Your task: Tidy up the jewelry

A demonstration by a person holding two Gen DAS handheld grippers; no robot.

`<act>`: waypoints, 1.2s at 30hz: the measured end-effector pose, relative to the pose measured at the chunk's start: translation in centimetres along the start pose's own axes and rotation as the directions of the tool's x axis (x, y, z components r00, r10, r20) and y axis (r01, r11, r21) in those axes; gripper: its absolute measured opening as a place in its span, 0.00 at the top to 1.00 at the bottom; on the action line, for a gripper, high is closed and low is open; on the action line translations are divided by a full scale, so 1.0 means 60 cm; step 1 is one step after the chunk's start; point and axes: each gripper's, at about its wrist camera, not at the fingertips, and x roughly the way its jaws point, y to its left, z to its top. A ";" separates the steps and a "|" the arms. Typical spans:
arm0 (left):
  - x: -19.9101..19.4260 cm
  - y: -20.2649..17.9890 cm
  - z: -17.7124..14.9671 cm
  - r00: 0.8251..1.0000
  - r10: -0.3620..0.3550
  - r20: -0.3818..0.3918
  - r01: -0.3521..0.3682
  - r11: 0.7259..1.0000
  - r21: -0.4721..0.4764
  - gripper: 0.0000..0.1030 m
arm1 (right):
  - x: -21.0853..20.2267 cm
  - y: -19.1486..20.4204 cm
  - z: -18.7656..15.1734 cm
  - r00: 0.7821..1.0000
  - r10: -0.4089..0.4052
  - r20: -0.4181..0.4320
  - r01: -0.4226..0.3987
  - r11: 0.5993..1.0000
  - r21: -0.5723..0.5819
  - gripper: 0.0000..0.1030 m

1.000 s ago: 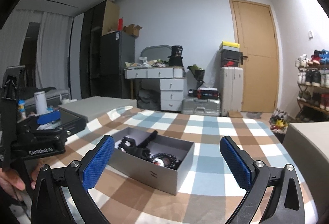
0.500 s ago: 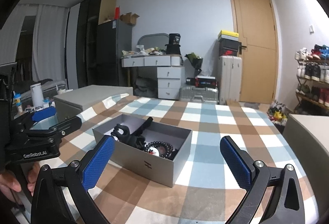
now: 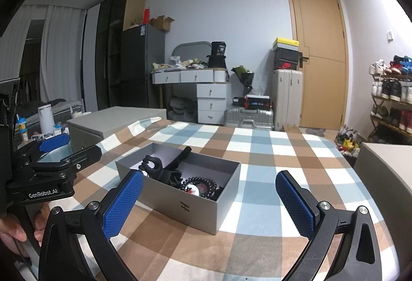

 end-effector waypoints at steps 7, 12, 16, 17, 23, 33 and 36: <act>-0.001 0.000 0.001 1.000 0.000 0.000 0.000 1.000 0.000 0.01 | 0.002 0.001 0.001 1.000 0.003 -0.003 -0.003 1.000 0.000 0.00; 0.000 0.000 0.000 1.000 0.000 -0.001 0.000 1.000 0.000 0.01 | 0.002 0.001 0.001 1.000 0.002 -0.002 -0.002 1.000 0.000 0.00; 0.000 0.000 0.001 1.000 0.000 0.000 0.000 1.000 0.000 0.01 | 0.000 0.002 0.001 1.000 0.001 -0.001 -0.001 1.000 -0.001 0.00; 0.000 0.000 0.001 1.000 0.000 0.000 0.000 1.000 0.000 0.01 | 0.001 0.001 0.000 1.000 0.002 -0.001 -0.002 1.000 -0.001 0.00; 0.000 0.000 0.001 1.000 0.000 -0.001 0.000 1.000 0.001 0.01 | 0.000 0.002 0.000 1.000 0.001 -0.006 -0.001 1.000 0.003 0.00; 0.001 0.000 0.001 1.000 -0.001 -0.001 0.001 1.000 0.001 0.01 | -0.003 0.003 0.000 1.000 -0.001 -0.003 0.001 1.000 0.003 0.00; 0.001 0.000 0.000 1.000 0.000 -0.001 0.000 1.000 0.000 0.01 | -0.003 0.002 0.000 1.000 -0.001 -0.004 0.001 1.000 0.003 0.00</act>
